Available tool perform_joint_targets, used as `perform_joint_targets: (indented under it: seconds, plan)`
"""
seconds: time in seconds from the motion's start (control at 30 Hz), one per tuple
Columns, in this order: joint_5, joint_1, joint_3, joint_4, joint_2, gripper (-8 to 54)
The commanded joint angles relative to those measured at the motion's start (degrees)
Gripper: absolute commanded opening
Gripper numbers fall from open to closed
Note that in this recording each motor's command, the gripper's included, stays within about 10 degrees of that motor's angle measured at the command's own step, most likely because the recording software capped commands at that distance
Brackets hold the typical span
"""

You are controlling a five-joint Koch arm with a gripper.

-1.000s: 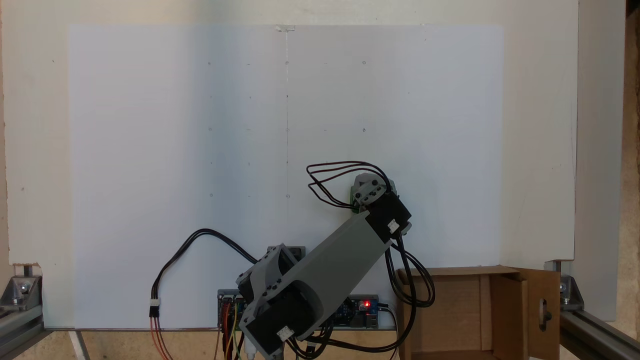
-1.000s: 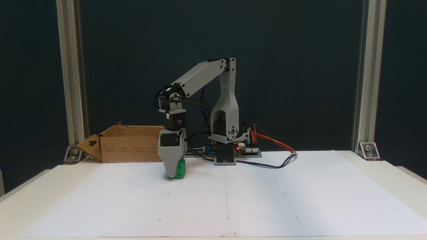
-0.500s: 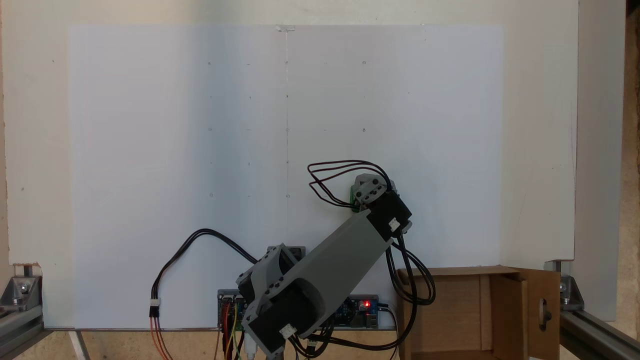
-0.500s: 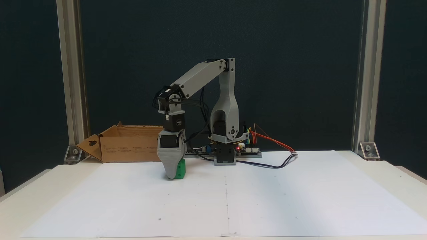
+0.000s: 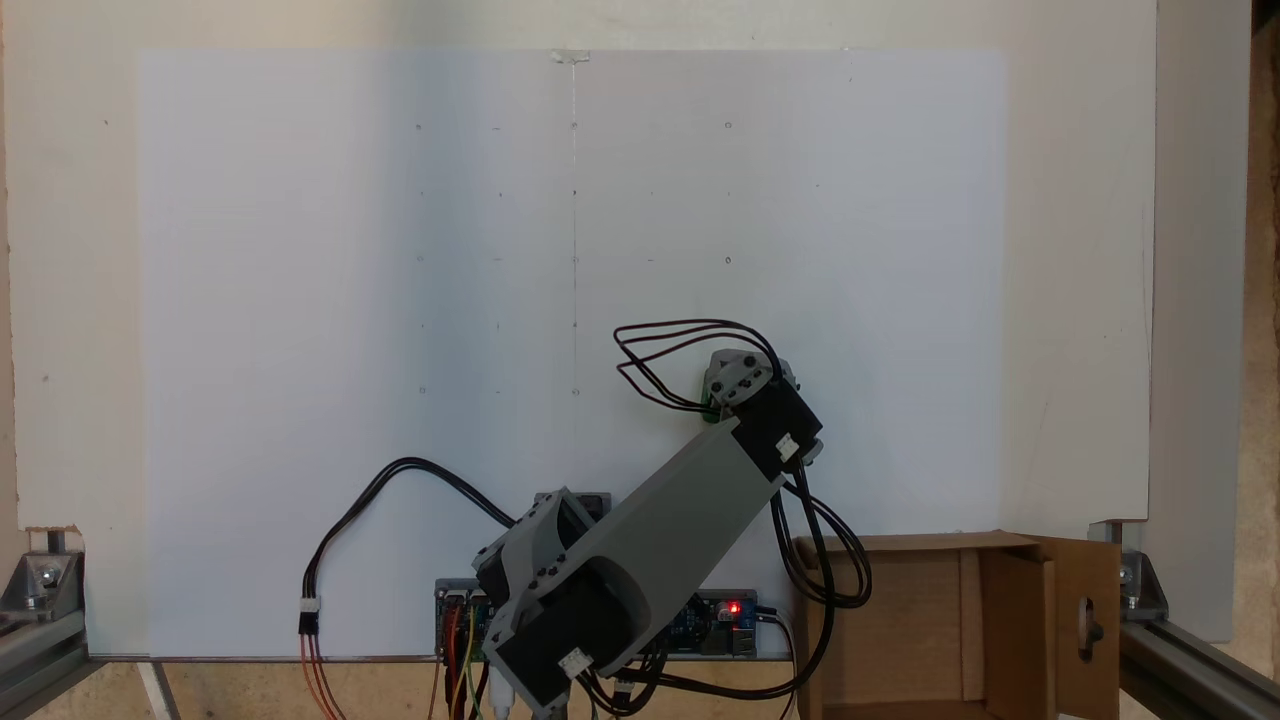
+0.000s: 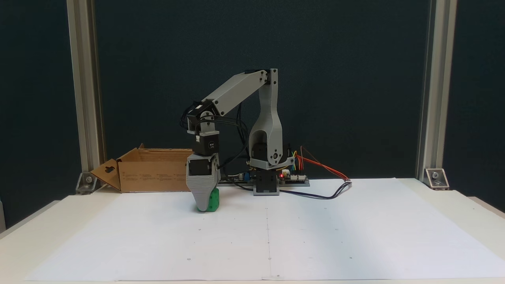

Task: Grasp a green dice and put it in the bin.

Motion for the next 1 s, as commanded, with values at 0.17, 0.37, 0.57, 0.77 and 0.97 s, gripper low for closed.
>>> perform_joint_targets:
  seconds: [0.17,0.37,0.57,0.77,0.97]
  plan:
    - [8.3,-0.2,-3.5,4.0,3.3,11.6]
    - [19.9,-1.6,-15.6,21.5,11.2,11.6]
    - [33.0,-3.6,-31.5,35.1,14.8,11.6]
    - [45.4,-3.7,-38.6,35.2,16.7,11.6]
    - [46.4,-1.0,-46.8,32.2,15.8,11.6]
